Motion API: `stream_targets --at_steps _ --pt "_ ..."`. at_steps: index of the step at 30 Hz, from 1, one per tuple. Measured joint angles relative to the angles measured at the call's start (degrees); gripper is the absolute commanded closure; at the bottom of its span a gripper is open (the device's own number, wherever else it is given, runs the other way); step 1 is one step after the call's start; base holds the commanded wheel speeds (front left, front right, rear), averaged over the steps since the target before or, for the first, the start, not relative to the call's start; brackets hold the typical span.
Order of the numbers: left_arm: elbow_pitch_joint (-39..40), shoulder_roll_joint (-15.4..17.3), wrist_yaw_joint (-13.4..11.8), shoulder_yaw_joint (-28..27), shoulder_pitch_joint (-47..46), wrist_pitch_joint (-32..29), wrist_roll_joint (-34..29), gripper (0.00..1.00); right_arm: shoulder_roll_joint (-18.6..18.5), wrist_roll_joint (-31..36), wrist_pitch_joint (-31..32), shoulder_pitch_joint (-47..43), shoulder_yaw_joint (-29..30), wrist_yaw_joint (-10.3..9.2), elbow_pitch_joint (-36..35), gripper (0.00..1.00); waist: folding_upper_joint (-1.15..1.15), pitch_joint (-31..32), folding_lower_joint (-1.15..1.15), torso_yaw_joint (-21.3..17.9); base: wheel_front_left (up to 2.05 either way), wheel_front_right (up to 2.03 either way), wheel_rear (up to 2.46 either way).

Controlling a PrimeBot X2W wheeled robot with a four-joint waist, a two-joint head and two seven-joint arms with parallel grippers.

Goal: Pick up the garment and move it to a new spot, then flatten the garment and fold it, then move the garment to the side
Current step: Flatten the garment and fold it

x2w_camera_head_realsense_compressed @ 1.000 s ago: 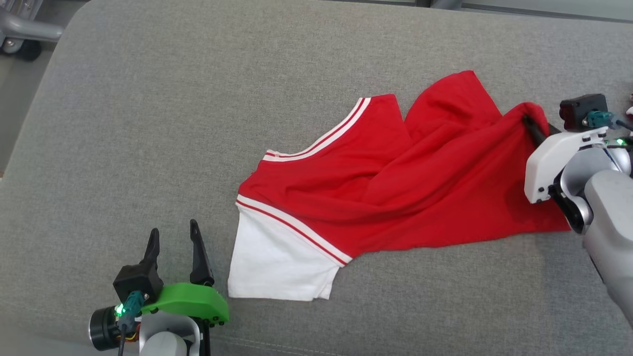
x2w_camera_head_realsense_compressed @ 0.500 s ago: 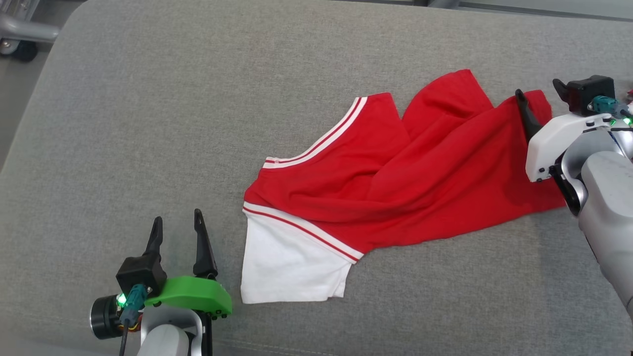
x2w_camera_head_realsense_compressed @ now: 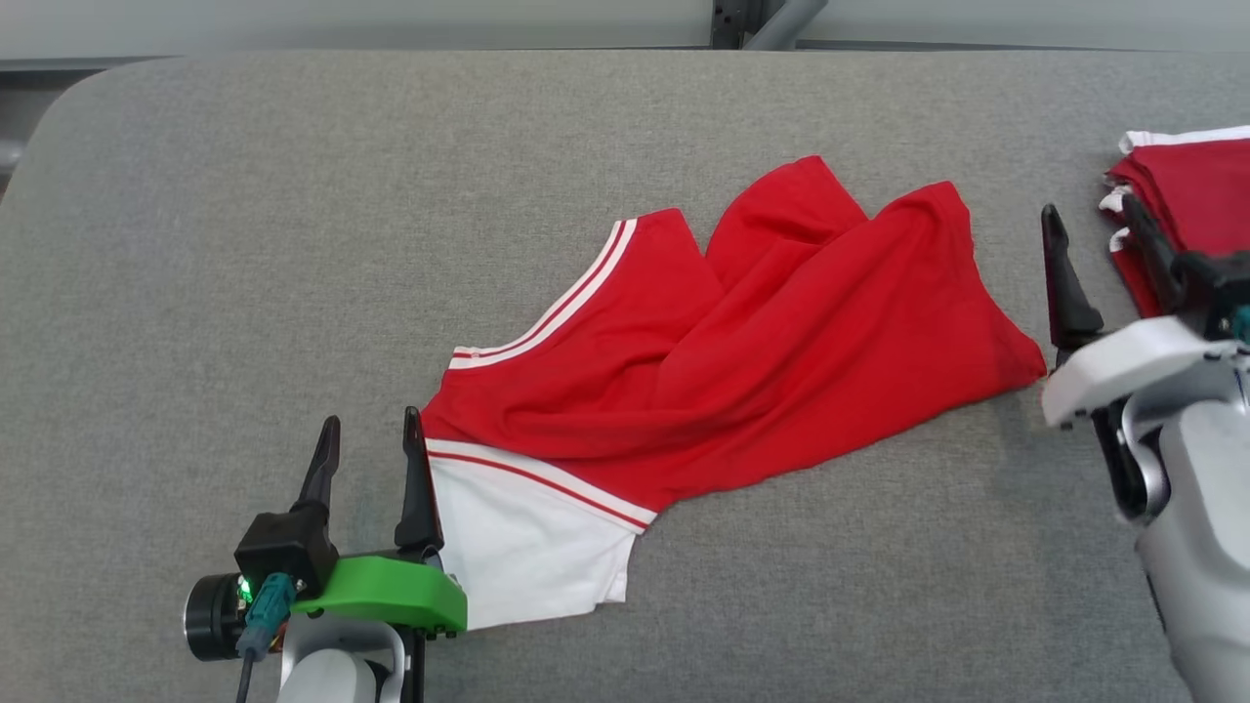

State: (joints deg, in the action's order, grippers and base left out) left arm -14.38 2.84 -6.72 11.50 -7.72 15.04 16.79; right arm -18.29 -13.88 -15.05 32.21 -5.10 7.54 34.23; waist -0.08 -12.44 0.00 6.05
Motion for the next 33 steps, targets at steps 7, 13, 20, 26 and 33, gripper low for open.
stream_targets --at_steps 7,13,20,26,33 --pt "1.67 0.01 1.69 -1.09 2.88 0.0 -1.4 0.0 7.97 5.68 -0.01 -16.22 7.31 0.0 -17.33 0.0 0.0 1.78 0.0 -1.74 0.0 0.0 0.0" --pt "2.66 0.02 2.66 -2.53 5.92 0.0 -1.86 0.0 12.82 8.06 -0.01 -25.19 9.1 0.0 -25.38 0.0 0.0 3.67 0.0 -2.51 0.0 0.0 0.0" --pt "4.68 0.02 3.03 -3.76 8.51 0.0 -1.71 0.0 15.03 8.12 -0.01 -30.46 9.55 0.0 -29.71 0.0 0.0 6.32 0.0 -3.19 0.0 0.0 0.0" --pt "5.44 0.01 3.26 -3.11 8.95 0.0 -1.9 0.0 15.32 8.87 -0.01 -31.62 8.33 -0.01 -30.04 0.0 0.0 7.85 0.0 -3.9 0.0 0.0 0.0" --pt "5.59 0.01 3.28 -2.63 9.38 0.0 -2.55 0.0 15.37 7.93 -0.01 -31.74 5.81 0.0 -28.58 0.0 0.0 9.15 0.0 -4.2 0.0 0.0 0.0"
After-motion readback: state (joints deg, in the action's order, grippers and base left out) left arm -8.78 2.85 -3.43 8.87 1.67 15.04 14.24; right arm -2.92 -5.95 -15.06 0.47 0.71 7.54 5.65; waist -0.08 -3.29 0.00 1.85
